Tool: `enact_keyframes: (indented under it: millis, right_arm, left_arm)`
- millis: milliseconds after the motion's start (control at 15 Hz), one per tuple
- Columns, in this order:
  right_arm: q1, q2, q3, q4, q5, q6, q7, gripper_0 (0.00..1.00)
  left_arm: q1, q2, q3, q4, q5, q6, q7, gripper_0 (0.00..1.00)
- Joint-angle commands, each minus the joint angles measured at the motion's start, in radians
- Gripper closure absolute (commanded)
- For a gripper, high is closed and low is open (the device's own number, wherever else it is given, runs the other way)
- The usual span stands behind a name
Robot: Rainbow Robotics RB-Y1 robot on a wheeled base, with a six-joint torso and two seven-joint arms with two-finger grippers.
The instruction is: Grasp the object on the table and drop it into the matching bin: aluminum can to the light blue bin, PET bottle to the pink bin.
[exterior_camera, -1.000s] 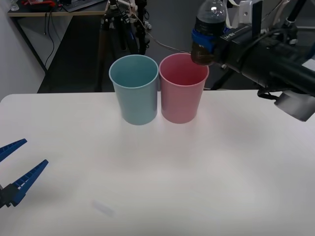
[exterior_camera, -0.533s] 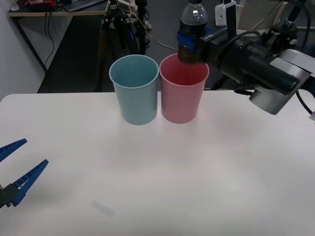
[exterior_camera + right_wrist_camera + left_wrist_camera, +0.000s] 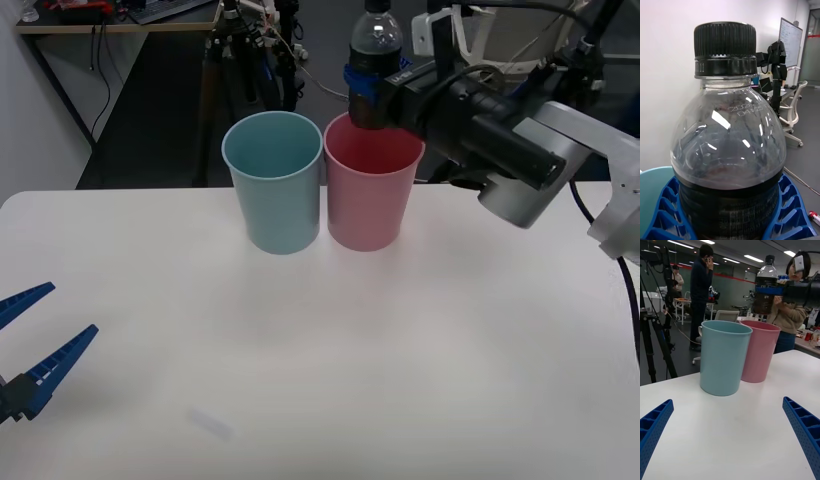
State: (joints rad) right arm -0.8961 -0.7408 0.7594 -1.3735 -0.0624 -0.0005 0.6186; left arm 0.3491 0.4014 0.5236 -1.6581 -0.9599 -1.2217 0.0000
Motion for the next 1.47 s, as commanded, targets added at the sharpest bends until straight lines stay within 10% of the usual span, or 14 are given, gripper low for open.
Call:
enact_keyframes:
  millis: [67, 467, 667, 733, 1467]
  right_arm:
    - [0.000, 0.008, 0.000, 0.004, 0.016, -0.001, -0.005, 1.00]
    - [0.000, 0.012, 0.000, 0.002, 0.024, -0.003, -0.011, 0.96]
    - [0.000, 0.012, -0.005, 0.004, 0.024, -0.004, -0.017, 0.16]
    - [0.000, 0.012, -0.005, 0.004, 0.024, -0.004, -0.019, 0.09]
    - [0.000, 0.012, -0.017, 0.002, 0.024, -0.013, -0.025, 0.00]
  left_arm:
    - [0.000, 0.000, 0.000, 0.000, 0.000, 0.000, 0.000, 0.00]
    - [0.000, 0.000, 0.000, 0.000, 0.000, 0.000, 0.000, 0.00]
    - [0.000, 0.000, 0.000, 0.000, 0.000, 0.000, 0.000, 0.00]
    - [0.000, 0.000, 0.000, 0.000, 0.000, 0.000, 0.000, 0.00]
    - [0.000, 0.000, 0.000, 0.000, 0.000, 0.000, 0.000, 0.00]
